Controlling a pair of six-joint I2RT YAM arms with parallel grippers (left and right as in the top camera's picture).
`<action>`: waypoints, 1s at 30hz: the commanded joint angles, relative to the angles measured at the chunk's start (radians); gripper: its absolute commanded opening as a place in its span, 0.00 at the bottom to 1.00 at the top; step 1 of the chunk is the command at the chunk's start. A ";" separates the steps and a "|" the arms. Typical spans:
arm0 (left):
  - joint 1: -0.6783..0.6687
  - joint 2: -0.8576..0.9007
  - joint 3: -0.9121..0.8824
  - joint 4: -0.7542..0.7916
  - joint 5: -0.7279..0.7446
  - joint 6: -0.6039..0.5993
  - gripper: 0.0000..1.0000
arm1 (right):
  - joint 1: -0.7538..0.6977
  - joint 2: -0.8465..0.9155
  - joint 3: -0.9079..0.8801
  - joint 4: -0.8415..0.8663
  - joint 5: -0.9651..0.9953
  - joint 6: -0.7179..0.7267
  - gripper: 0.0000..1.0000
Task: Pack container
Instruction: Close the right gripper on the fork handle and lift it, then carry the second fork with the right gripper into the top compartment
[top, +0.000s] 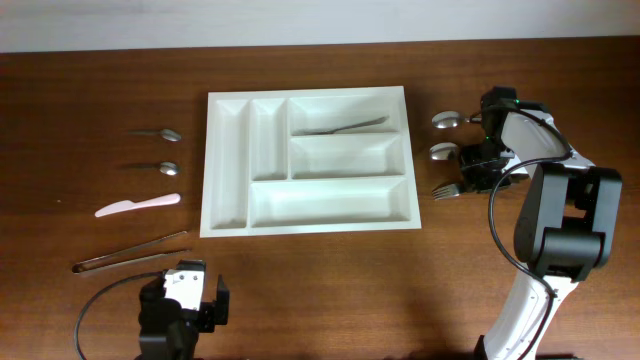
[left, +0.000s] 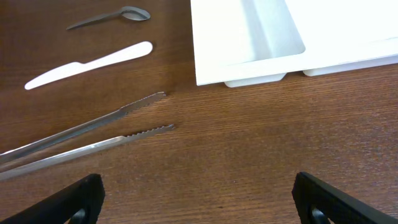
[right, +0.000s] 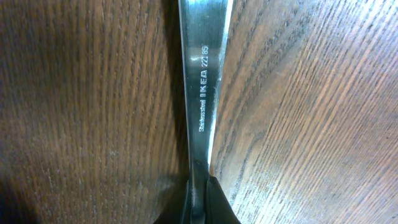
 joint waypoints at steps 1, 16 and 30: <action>-0.005 -0.008 -0.003 0.000 0.004 0.013 0.99 | -0.003 0.003 0.018 -0.011 0.021 -0.041 0.04; -0.005 -0.008 -0.003 0.000 0.004 0.013 0.99 | -0.003 -0.006 0.292 -0.172 0.035 -0.117 0.04; -0.005 -0.008 -0.003 0.000 0.004 0.013 0.99 | 0.076 -0.007 0.382 -0.143 -0.209 -0.055 0.04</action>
